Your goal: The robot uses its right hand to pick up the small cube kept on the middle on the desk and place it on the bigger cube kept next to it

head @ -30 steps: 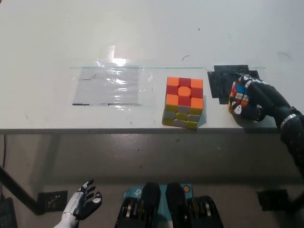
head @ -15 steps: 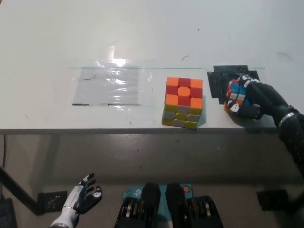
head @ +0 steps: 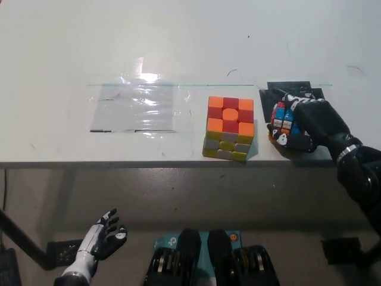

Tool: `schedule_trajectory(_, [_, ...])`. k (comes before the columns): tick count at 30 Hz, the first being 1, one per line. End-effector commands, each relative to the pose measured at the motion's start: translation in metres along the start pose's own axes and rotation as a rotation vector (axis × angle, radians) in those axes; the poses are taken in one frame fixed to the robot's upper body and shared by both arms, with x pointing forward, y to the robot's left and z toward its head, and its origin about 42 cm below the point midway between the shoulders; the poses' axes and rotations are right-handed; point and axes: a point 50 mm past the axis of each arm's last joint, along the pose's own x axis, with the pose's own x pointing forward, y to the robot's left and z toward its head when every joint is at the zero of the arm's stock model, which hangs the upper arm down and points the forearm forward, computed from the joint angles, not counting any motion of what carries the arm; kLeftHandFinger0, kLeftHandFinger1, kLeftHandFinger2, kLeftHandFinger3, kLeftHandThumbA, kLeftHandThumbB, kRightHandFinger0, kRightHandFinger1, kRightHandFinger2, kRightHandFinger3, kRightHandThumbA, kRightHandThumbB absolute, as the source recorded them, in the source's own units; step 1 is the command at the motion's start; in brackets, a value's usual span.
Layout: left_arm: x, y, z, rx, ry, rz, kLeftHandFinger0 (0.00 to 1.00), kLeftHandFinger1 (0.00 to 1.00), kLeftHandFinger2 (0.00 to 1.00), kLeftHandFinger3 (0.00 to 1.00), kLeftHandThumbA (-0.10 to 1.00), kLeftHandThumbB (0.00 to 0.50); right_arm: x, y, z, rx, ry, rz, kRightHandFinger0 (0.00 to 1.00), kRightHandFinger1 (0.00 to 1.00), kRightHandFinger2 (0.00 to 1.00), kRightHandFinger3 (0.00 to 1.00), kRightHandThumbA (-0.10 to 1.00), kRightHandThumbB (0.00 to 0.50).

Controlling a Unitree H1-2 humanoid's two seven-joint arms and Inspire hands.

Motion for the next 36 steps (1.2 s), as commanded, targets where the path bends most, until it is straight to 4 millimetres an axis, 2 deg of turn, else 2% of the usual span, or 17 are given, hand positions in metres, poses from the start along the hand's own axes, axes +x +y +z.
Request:
schedule_trajectory(1, [0.007, 0.009, 0.017, 0.025, -0.056, 0.017, 1.0, 1.0, 1.0, 1.0, 0.31, 0.258, 0.003, 0.002, 0.004, -0.176, -0.075, -0.103, 0.02, 0.15, 0.21, 0.9, -0.1, 0.017])
schedule_trajectory(2, [0.007, 0.009, 0.018, 0.028, -0.057, 0.015, 1.0, 1.0, 1.0, 1.0, 0.31, 0.258, 0.006, 0.003, 0.004, -0.2, -0.079, -0.112, 0.0, 0.15, 0.21, 0.81, -0.1, 0.003])
schedule_trajectory(3, [0.007, 0.01, 0.019, 0.028, -0.057, 0.016, 1.0, 1.0, 1.0, 1.0, 0.31, 0.259, 0.007, 0.002, 0.004, -0.2, -0.081, -0.12, 0.0, 0.16, 0.23, 0.66, -0.1, 0.0])
schedule_trajectory(4, [0.008, 0.01, 0.02, 0.031, -0.058, 0.018, 1.0, 1.0, 1.0, 1.0, 0.31, 0.265, 0.008, 0.002, 0.003, -0.198, -0.082, -0.132, 0.0, 0.12, 0.18, 0.39, -0.1, 0.0])
schedule_trajectory(6, [0.009, 0.01, 0.02, 0.036, -0.063, 0.021, 1.0, 1.0, 1.0, 1.0, 0.31, 0.264, 0.01, 0.004, 0.0, -0.216, -0.084, -0.159, 0.0, 0.1, 0.18, 0.14, -0.1, 0.0])
schedule_trajectory(8, [0.009, 0.01, 0.019, 0.027, -0.063, 0.019, 1.0, 1.0, 1.0, 1.0, 0.3, 0.265, 0.009, 0.005, -0.001, -0.225, -0.083, -0.196, 0.0, 0.11, 0.27, 0.1, -0.1, 0.0])
schedule_trajectory(9, [0.008, 0.009, 0.02, 0.037, -0.063, 0.021, 1.0, 1.0, 1.0, 1.0, 0.31, 0.273, 0.007, 0.006, -0.003, -0.226, -0.091, -0.22, 0.0, 0.11, 0.31, 0.17, -0.1, 0.0])
schedule_trajectory(12, [0.008, 0.009, 0.021, 0.039, -0.067, 0.02, 1.0, 1.0, 1.0, 1.0, 0.31, 0.282, 0.007, 0.009, -0.006, -0.254, -0.084, -0.229, 0.0, 0.21, 0.5, 0.09, -0.1, 0.0])
schedule_trajectory(13, [0.008, 0.009, 0.022, 0.041, -0.066, 0.019, 1.0, 1.0, 1.0, 1.0, 0.31, 0.28, 0.006, 0.009, -0.007, -0.254, -0.085, -0.238, 0.0, 0.21, 0.5, 0.03, -0.1, 0.0])
schedule_trajectory(16, [0.01, 0.011, 0.024, 0.043, -0.072, 0.024, 1.0, 1.0, 1.0, 1.0, 0.32, 0.292, 0.008, 0.008, -0.011, -0.265, -0.066, -0.232, 0.0, 0.21, 0.51, 0.12, -0.1, 0.0])
schedule_trajectory(18, [0.01, 0.011, 0.024, 0.026, -0.073, 0.024, 1.0, 1.0, 1.0, 1.0, 0.3, 0.296, 0.008, 0.009, -0.013, -0.259, -0.067, -0.242, 0.0, 0.2, 0.49, 0.12, -0.1, 0.0])
schedule_trajectory(19, [0.01, 0.011, 0.024, 0.041, -0.072, 0.025, 1.0, 1.0, 1.0, 1.0, 0.32, 0.298, 0.007, 0.009, -0.016, -0.226, -0.065, -0.244, 0.0, 0.18, 0.45, 0.05, -0.1, 0.0])
schedule_trajectory(21, [0.01, 0.011, 0.024, 0.052, -0.073, 0.025, 1.0, 1.0, 1.0, 1.0, 0.32, 0.291, 0.006, 0.008, -0.016, -0.21, -0.069, -0.263, 0.0, 0.17, 0.45, 0.0, -0.1, 0.0])
schedule_trajectory(26, [0.009, 0.011, 0.024, 0.042, -0.071, 0.026, 1.0, 1.0, 1.0, 1.0, 0.31, 0.286, 0.006, 0.009, -0.017, -0.239, -0.067, -0.268, 0.0, 0.19, 0.48, 0.04, -0.1, 0.001])
schedule_trajectory(27, [0.009, 0.011, 0.024, 0.043, -0.07, 0.026, 1.0, 1.0, 1.0, 1.0, 0.31, 0.285, 0.006, 0.009, -0.016, -0.238, -0.077, -0.278, 0.0, 0.16, 0.45, 0.05, -0.1, 0.003])
schedule_trajectory(34, [0.01, 0.011, 0.022, 0.02, -0.07, 0.025, 1.0, 1.0, 1.0, 1.0, 0.28, 0.291, 0.007, 0.007, -0.01, -0.198, -0.105, -0.317, 0.0, 0.14, 0.43, 0.0, -0.1, 0.018])
schedule_trajectory(36, [0.01, 0.011, 0.022, 0.034, -0.074, 0.024, 1.0, 1.0, 1.0, 1.0, 0.31, 0.287, 0.008, 0.008, -0.009, -0.196, -0.107, -0.322, 0.0, 0.15, 0.45, 0.02, -0.1, 0.018])
